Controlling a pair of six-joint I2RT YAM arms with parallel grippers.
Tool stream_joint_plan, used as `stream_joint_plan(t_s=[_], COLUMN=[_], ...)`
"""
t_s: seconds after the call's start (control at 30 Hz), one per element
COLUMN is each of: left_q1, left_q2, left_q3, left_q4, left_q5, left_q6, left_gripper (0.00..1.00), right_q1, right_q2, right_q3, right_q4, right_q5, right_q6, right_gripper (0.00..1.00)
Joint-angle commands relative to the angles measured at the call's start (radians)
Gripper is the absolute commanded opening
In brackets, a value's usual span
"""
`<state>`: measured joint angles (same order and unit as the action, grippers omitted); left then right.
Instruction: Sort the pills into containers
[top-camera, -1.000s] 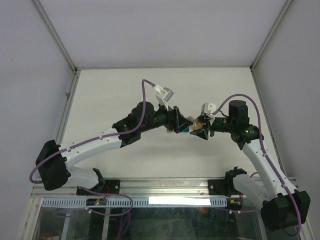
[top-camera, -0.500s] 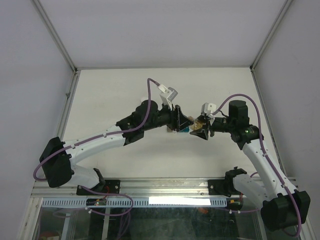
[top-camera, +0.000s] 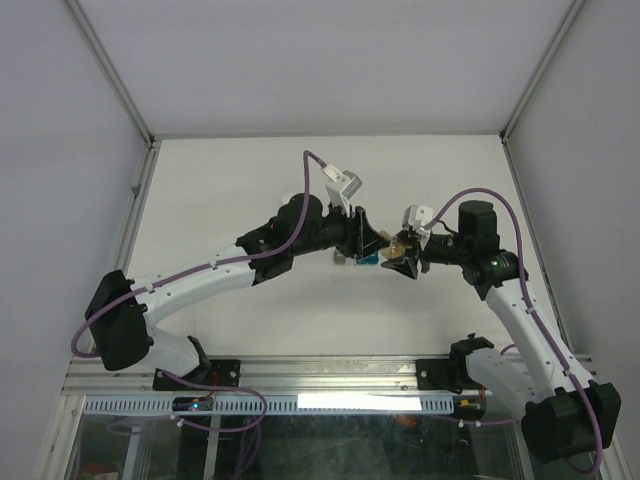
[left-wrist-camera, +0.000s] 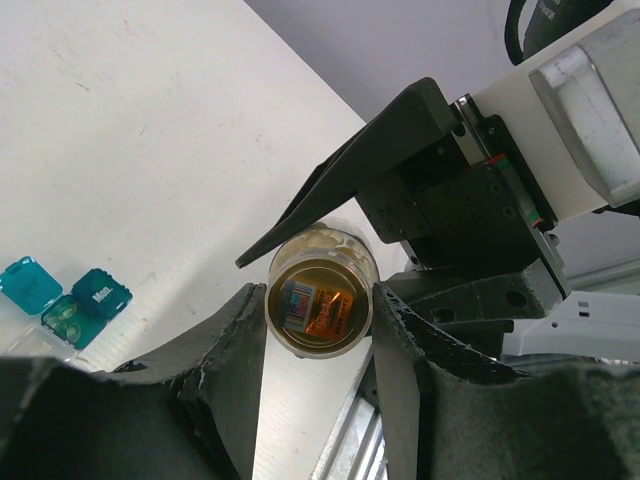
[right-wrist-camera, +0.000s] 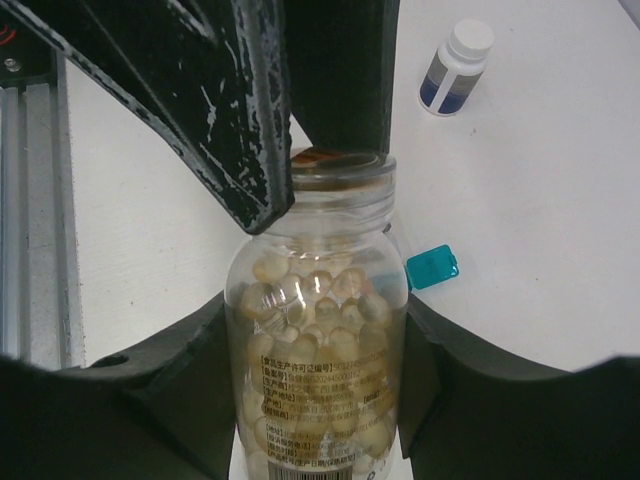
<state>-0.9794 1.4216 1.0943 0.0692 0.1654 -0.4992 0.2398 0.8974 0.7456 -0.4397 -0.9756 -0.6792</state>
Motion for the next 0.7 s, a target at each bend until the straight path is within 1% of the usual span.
stream_joint_plan(t_s=[0.0,0.13,0.23,0.33,0.37,0.53,0.6,0.67], left_q1=[-0.01,0.0,0.019,0.028,0.029,0.03,0.038,0.059], left_q2=[0.054,0.092,0.112,0.109,0.105,0.077,0.076,0.105], left_q3=[0.097,0.143,0.139,0.123,0.121,0.111,0.127,0.169], left_q4=[-0.046,-0.12,-0.143,-0.173,-0.191,-0.271,-0.28,-0.28], left_q5=[0.109,0.189,0.321,0.416,0.451,0.64,0.665,0.686], left_q6=[0.037,0.092,0.178,0.373,0.488,0.971,1.09,1.109], left_gripper=[0.25,0.22,0.22,0.21,0.21,0.22,0.24,0.25], right_q1=[0.012,0.013,0.007,-0.002,-0.004,-0.008,-0.008,-0.01], right_q2=[-0.027,-0.031,-0.032,-0.04,-0.043,-0.034,-0.032,-0.032], right_q3=[0.012,0.018,0.032,0.034,0.034,0.036,0.037,0.037], right_q4=[0.056,0.055,0.048,0.04,0.04,0.014,0.006,0.006], right_q5=[-0.017,-0.038,-0.079,-0.126,-0.14,-0.214,-0.22,-0.22], right_q6=[-0.014,-0.002,0.014,0.018,0.02,0.002,-0.004,-0.007], right_gripper=[0.0,0.0,0.0,0.0,0.0,0.0,0.0,0.0])
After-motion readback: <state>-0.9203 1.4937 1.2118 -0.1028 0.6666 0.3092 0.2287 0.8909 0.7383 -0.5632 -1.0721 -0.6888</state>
